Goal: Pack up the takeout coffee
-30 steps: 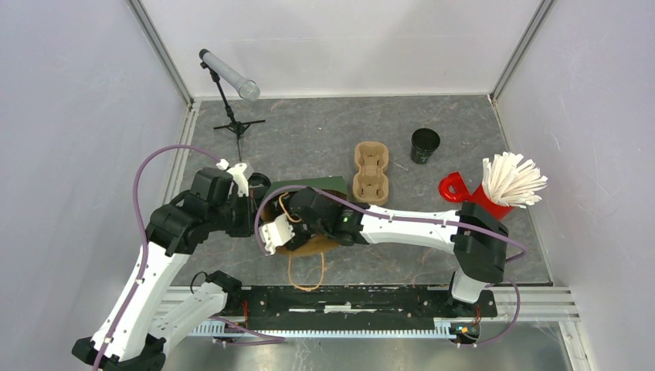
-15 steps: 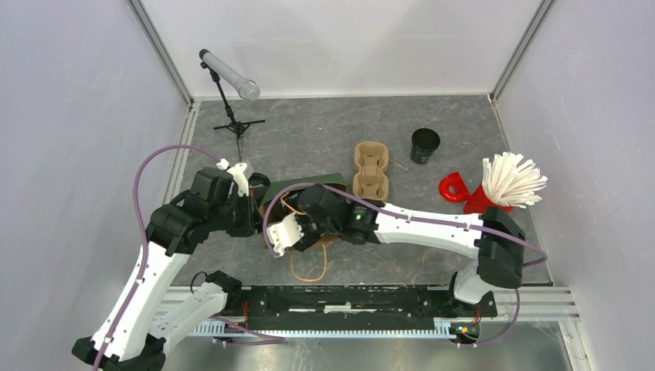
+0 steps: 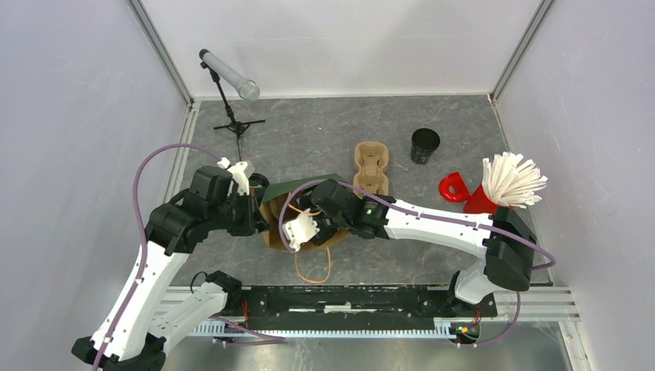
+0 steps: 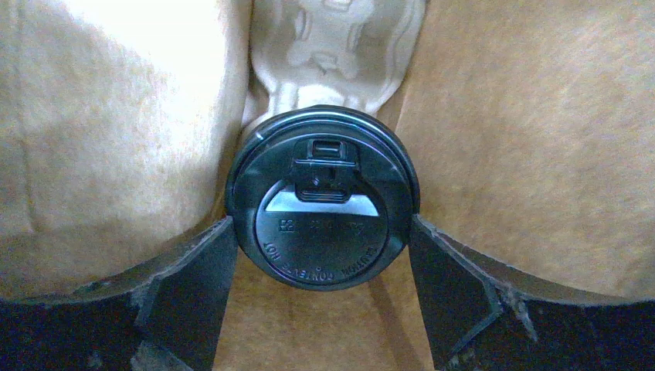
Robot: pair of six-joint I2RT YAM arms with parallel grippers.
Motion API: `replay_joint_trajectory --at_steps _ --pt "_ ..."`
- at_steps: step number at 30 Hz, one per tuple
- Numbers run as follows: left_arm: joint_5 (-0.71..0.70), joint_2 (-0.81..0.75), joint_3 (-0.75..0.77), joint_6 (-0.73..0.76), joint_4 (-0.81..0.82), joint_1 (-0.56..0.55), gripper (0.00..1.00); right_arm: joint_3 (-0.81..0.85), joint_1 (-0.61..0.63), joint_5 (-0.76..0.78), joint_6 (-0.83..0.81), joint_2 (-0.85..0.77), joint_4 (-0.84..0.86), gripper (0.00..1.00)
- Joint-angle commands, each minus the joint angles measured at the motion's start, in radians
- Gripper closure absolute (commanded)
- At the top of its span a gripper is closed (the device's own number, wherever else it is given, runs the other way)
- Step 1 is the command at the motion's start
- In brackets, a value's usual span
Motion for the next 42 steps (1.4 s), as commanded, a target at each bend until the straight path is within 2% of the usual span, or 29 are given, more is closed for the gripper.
replay_joint_trajectory --at_steps 1,10,19,30,42 --pt "0.067 0.001 0.04 0.042 0.04 -0.002 0.98 -0.038 -0.013 -0.001 -0.047 -0.047 -0.008 0.16" --pt "0.076 0.004 0.028 0.04 0.05 -0.002 0.98 -0.001 -0.026 -0.012 -0.101 -0.025 -0.08 0.15" --pt "0.081 0.003 0.018 0.04 0.055 -0.002 0.98 0.098 -0.026 -0.037 -0.072 -0.019 -0.142 0.15" --pt "0.09 0.0 0.011 0.037 0.063 -0.001 0.98 0.067 -0.026 -0.009 -0.091 -0.014 -0.198 0.15" --pt "0.121 0.0 -0.004 0.034 0.063 -0.003 0.98 0.002 -0.037 0.036 -0.115 0.004 -0.128 0.15"
